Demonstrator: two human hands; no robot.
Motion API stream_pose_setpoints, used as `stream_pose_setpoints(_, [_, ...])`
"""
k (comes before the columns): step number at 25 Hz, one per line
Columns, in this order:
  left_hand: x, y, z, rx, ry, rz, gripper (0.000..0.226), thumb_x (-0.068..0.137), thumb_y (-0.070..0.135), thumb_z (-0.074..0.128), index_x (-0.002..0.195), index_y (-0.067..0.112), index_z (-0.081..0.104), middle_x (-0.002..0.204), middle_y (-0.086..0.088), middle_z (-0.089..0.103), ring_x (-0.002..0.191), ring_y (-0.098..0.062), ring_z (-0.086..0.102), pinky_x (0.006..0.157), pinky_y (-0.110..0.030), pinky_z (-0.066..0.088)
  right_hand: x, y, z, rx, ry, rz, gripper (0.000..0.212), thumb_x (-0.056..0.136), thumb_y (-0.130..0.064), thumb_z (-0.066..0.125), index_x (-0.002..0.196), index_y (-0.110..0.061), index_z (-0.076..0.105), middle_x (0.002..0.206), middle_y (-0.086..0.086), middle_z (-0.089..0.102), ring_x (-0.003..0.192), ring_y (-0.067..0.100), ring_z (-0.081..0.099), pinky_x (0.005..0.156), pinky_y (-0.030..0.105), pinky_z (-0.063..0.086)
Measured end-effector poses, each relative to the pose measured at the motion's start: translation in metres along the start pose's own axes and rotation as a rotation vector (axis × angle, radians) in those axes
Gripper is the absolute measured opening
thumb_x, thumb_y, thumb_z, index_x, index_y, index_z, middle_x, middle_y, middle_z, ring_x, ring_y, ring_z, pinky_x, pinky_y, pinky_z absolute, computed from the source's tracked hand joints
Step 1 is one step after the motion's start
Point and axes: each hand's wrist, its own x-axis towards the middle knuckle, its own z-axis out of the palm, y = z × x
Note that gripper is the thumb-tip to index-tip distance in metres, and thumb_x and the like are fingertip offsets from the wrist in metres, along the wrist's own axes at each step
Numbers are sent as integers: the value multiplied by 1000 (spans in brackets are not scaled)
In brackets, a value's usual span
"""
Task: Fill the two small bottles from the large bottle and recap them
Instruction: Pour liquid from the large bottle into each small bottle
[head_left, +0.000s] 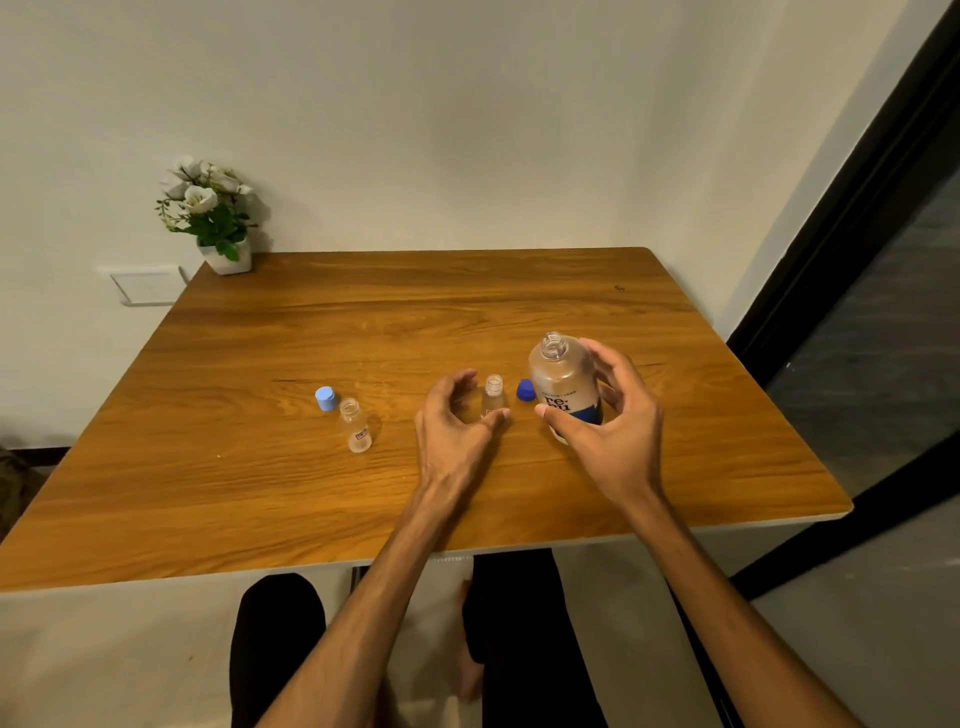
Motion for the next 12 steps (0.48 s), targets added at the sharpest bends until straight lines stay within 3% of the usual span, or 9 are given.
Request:
stream_pose_setpoints(4, [-28, 15, -36, 40, 290, 301, 27, 81, 9, 87, 104, 10, 73, 100, 0, 69, 91, -11, 63, 80, -23, 52, -1, -19, 11, 11, -38, -36, 84, 69, -18, 98, 144, -16, 60, 136, -20, 61, 127, -14, 55, 94, 7, 51])
stream_pose_setpoints(6, [-42, 17, -61, 49, 460, 367, 19, 82, 0, 83, 93, 7, 69, 92, -3, 64, 84, -18, 59, 77, -23, 47, 0, -29, 18, 6, -59, -57, 84, 69, -19, 98, 144, -18, 60, 137, -20, 62, 128, -9, 57, 94, 8, 52])
stream_pose_setpoints(9, [-51, 0, -94, 58, 571, 282, 27, 82, 5, 85, 99, 7, 64, 103, -4, 60, 93, -22, 58, 78, -35, 49, -2, -44, 26, -9, -98, -89, 86, 69, -19, 99, 146, -20, 59, 142, -12, 64, 130, 5, 59, 94, 13, 55])
stream_pose_setpoints(12, [-46, -24, -114, 96, 513, 40, 62, 77, 21, 92, 128, 11, 58, 127, -3, 58, 117, -20, 57, 94, -38, 52, -8, -60, 37, -18, -136, -154, 84, 69, -21, 97, 144, -24, 59, 139, -15, 63, 128, 5, 61, 96, 21, 58])
